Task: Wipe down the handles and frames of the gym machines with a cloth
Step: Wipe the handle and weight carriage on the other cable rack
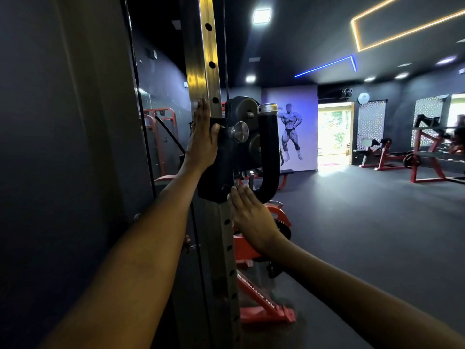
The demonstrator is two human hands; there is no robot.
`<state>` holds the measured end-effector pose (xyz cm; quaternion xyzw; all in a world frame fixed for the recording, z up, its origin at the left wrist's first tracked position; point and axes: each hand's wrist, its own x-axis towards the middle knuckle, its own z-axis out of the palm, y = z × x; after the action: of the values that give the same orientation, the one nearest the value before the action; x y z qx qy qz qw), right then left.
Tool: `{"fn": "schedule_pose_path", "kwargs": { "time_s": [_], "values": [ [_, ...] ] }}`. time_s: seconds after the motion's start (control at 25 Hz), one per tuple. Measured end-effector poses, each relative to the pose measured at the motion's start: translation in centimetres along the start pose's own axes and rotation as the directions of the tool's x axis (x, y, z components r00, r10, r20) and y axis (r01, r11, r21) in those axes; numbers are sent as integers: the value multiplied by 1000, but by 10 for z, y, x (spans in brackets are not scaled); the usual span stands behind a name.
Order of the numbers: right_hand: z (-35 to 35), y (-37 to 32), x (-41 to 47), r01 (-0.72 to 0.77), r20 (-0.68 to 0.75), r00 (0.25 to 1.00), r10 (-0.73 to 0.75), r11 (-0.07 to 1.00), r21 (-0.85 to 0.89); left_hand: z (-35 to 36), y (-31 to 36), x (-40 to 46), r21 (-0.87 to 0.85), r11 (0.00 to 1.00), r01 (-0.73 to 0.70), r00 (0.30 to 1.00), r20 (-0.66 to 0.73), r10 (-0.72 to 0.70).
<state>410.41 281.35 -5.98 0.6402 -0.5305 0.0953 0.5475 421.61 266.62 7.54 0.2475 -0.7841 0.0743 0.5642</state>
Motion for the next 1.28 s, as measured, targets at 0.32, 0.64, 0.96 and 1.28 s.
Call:
{"fn": "schedule_pose_path", "kwargs": {
  "time_s": [0.32, 0.64, 0.96, 1.28],
  "values": [
    [-13, 45, -44, -82, -372, 772, 515, 661, 746, 1, 0, -1, -5, 1000, 24, 1000, -18, -24],
    [-42, 84, 44, -124, -62, 534, 843, 151, 981, 2, 0, -1, 3, 1000, 2, 999, -40, -2],
    [-23, -7, -26, -219, 245, 398, 884, -167, 961, 8, 4, -7, 0, 999, 52, 997, -56, -52],
    [-10, -28, -3, -223, 827, 352, 438, -819, 529, 9, 6, -16, 4, 997, 71, 997, -41, -70]
  ]
}}
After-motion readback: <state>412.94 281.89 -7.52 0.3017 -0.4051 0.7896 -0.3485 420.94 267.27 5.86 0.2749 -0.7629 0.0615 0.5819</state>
